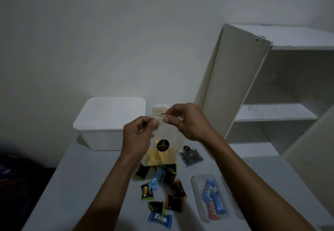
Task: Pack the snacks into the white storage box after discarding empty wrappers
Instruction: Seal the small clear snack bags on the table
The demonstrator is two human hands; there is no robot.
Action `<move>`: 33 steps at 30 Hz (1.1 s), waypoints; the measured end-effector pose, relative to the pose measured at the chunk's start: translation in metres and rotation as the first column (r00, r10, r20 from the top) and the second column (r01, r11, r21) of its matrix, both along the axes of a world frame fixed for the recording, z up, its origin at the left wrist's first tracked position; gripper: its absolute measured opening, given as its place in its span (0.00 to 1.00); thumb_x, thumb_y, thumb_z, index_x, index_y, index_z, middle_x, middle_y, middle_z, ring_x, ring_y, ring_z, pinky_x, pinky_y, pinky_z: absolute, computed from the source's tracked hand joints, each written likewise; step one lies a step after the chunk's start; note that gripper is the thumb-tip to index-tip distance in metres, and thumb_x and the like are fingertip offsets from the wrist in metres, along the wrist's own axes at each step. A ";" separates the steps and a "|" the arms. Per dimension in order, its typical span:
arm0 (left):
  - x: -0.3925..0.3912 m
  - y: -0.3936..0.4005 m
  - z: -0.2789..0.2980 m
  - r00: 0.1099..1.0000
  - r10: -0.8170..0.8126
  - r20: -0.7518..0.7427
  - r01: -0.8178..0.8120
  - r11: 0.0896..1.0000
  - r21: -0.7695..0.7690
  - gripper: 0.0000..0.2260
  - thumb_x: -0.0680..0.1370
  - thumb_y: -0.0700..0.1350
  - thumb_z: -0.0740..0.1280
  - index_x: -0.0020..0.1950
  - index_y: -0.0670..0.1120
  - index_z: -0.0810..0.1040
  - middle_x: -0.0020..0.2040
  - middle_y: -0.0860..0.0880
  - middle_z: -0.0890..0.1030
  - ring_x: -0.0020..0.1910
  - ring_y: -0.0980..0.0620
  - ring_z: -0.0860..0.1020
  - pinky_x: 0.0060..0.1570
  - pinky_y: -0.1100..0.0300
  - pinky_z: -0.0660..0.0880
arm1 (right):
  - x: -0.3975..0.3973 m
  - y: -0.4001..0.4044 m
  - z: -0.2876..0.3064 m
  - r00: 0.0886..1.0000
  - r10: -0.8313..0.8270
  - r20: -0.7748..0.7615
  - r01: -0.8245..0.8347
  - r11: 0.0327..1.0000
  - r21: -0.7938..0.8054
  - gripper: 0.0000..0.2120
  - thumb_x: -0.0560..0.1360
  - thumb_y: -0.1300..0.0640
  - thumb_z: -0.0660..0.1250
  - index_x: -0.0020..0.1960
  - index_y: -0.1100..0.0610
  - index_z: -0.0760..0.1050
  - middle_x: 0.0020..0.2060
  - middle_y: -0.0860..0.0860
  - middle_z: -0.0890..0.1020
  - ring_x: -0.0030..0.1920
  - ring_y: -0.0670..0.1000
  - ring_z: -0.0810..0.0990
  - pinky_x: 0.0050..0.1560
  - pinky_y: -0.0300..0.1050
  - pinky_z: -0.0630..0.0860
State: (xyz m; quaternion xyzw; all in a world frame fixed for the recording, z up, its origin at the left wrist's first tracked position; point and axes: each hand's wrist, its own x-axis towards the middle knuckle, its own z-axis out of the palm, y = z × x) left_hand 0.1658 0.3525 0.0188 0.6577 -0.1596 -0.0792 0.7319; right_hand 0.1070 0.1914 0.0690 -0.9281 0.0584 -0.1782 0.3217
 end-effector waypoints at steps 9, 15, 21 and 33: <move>0.007 0.010 0.009 0.997 0.055 0.057 -0.055 0.998 -0.001 0.04 0.78 0.43 0.69 0.48 0.43 0.82 0.44 0.46 0.84 0.47 0.50 0.82 0.47 0.53 0.82 | 0.012 0.015 0.012 0.995 0.063 -0.081 -0.068 0.996 -0.063 0.05 0.77 0.49 0.69 0.48 0.50 0.81 0.44 0.45 0.84 0.47 0.45 0.80 0.51 0.51 0.79; 0.010 0.012 0.009 0.994 0.085 0.069 -0.085 0.996 0.007 0.04 0.78 0.42 0.70 0.47 0.42 0.82 0.45 0.44 0.83 0.48 0.49 0.81 0.52 0.47 0.81 | 0.022 0.027 0.011 0.993 0.069 -0.097 -0.078 0.993 -0.087 0.05 0.78 0.50 0.67 0.46 0.50 0.79 0.43 0.45 0.83 0.46 0.48 0.81 0.49 0.54 0.79; 0.010 0.014 0.006 0.992 0.105 0.072 -0.108 0.994 0.028 0.03 0.78 0.42 0.70 0.46 0.45 0.83 0.45 0.45 0.84 0.47 0.51 0.81 0.55 0.44 0.79 | 0.023 0.028 0.006 0.993 0.070 -0.091 -0.078 0.993 -0.088 0.05 0.78 0.49 0.68 0.46 0.49 0.79 0.44 0.43 0.83 0.47 0.46 0.80 0.50 0.53 0.79; 0.013 0.013 0.005 0.994 0.017 0.107 -0.023 0.998 0.057 0.05 0.78 0.43 0.69 0.44 0.49 0.82 0.40 0.49 0.82 0.42 0.57 0.78 0.45 0.65 0.75 | 0.019 0.020 0.007 0.991 0.034 -0.126 -0.047 0.994 -0.097 0.04 0.76 0.46 0.69 0.46 0.46 0.79 0.44 0.43 0.83 0.47 0.47 0.81 0.51 0.55 0.79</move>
